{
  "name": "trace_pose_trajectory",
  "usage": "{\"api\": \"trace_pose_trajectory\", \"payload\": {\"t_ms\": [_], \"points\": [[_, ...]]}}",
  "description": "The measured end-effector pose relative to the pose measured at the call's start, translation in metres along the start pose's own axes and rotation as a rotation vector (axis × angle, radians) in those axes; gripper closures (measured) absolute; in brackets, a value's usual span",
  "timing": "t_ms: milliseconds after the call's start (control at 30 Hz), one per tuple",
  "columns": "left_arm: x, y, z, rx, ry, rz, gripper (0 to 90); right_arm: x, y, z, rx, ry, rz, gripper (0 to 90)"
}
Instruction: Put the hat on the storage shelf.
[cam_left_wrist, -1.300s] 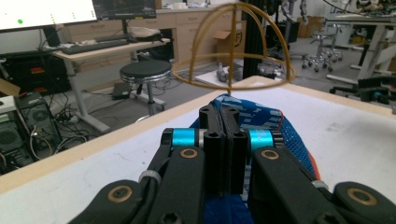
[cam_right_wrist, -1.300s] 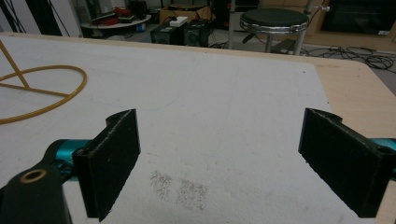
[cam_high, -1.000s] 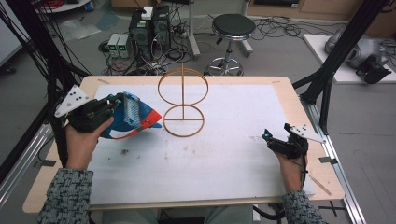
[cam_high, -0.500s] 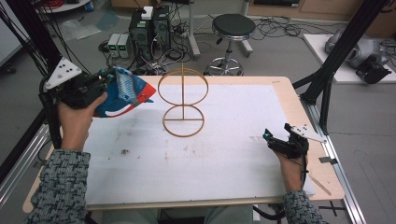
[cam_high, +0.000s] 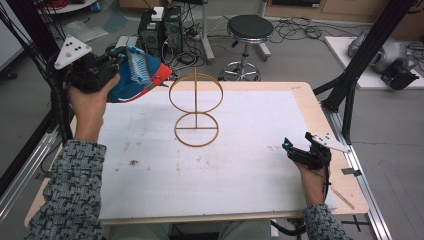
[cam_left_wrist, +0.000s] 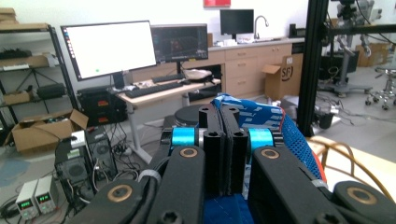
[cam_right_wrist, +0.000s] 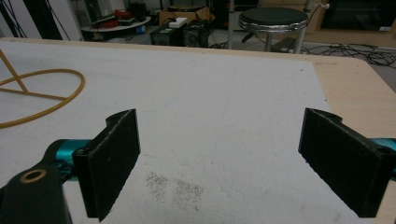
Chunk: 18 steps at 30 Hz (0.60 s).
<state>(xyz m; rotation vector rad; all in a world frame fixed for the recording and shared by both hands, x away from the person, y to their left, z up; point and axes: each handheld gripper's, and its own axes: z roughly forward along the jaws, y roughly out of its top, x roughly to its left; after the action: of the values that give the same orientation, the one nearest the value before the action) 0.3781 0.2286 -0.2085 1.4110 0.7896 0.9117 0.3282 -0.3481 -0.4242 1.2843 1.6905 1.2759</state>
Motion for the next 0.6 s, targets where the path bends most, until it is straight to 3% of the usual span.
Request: {"api": "trace_pose_trajectory", "payload": {"t_ms": [267, 600], "points": [[-0.006, 0.012, 0.013, -0.058, 0.009, -0.005, 88.4, -0.001, 0.0, 0.0, -0.002, -0.001, 0.001, 11.8], [-0.021, 0.027, 0.029, -0.106, -0.032, 0.014, 88.4, -0.002, 0.0, 0.0, -0.003, -0.002, 0.004, 11.8]]}}
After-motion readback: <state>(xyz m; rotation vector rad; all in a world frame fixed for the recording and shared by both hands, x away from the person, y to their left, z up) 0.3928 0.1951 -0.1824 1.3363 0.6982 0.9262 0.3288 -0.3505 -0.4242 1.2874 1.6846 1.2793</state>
